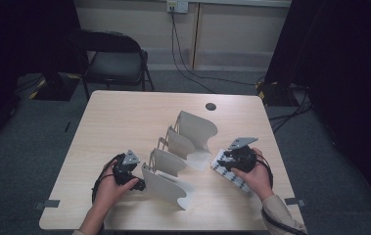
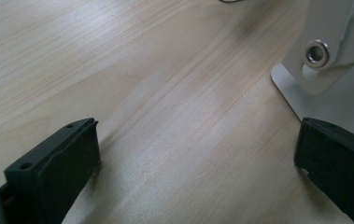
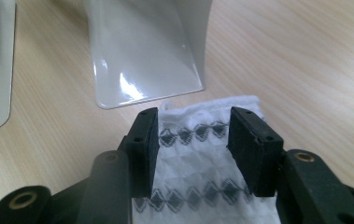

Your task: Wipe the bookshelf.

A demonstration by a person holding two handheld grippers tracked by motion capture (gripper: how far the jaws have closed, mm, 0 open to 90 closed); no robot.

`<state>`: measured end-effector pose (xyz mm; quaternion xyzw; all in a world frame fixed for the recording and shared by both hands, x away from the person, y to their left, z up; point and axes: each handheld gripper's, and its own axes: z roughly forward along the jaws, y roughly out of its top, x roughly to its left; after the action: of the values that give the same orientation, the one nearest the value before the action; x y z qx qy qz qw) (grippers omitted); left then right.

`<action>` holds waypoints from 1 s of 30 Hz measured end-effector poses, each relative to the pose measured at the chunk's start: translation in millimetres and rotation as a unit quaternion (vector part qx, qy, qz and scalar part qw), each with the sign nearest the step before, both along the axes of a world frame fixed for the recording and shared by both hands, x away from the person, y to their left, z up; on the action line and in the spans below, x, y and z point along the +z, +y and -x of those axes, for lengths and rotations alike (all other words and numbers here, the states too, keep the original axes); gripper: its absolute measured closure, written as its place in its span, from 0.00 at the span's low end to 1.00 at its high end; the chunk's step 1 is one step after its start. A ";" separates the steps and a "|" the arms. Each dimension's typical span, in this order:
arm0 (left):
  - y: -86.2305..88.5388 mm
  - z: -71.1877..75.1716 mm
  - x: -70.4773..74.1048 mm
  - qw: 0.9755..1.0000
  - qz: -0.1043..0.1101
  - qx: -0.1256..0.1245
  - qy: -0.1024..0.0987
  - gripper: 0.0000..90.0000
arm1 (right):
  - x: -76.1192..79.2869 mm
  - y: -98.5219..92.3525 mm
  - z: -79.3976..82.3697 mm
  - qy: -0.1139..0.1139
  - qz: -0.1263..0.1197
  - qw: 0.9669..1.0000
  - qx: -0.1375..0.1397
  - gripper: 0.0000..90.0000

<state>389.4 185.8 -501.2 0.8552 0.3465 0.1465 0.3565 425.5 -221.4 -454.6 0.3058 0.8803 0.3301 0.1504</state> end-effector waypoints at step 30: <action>0.0 0.0 0.0 1.000 0.000 -0.001 0.000 0.00 | 45.8 31.5 -29.3 -0.029 -0.025 0.999 0.001 0.58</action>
<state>389.4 185.7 -501.2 0.8555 0.3460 0.1463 0.3564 454.8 -189.8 -408.8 0.2993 0.8672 0.3609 0.1678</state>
